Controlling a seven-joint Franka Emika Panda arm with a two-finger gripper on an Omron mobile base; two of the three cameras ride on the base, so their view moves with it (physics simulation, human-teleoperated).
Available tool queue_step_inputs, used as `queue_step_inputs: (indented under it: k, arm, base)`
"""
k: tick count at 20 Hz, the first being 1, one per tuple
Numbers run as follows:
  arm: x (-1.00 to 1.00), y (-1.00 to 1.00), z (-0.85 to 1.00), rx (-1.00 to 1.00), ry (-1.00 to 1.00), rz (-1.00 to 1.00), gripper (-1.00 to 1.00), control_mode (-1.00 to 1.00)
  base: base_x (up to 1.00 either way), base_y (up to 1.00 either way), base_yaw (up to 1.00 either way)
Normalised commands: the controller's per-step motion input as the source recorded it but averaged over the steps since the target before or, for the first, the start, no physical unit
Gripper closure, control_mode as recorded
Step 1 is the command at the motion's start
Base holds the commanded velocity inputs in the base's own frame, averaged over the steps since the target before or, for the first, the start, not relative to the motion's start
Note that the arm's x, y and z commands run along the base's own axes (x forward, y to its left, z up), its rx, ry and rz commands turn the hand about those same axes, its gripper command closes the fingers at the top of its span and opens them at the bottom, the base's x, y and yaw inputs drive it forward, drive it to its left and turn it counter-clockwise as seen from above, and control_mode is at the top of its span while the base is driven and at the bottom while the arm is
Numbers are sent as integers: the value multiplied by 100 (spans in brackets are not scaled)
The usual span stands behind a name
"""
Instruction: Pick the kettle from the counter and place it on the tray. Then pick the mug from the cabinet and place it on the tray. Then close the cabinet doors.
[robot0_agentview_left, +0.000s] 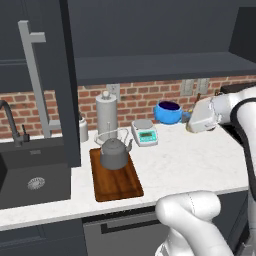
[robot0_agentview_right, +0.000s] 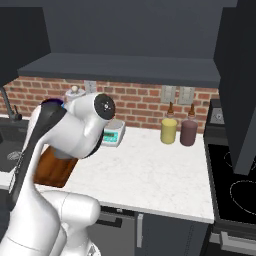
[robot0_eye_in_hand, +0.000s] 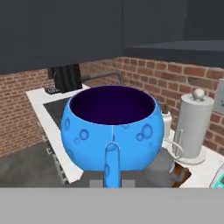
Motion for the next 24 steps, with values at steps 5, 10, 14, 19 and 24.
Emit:
queue_step_inputs:
  k: [5,10,14,19,24]
  arm:
    - [-38,63,-67,0,3,26,100,-100]
    - [-22,49,-72,0,5,28,100,-100]
    - [-1,21,-67,-6,9,26,100,-100]
    - [32,3,-59,-2,10,24,100,-100]
    - [39,2,-58,0,5,22,100,-100]
  base:
    - [0,0,0]
    - [0,0,0]
    - [0,0,0]
    - [0,0,0]
    - [0,0,0]
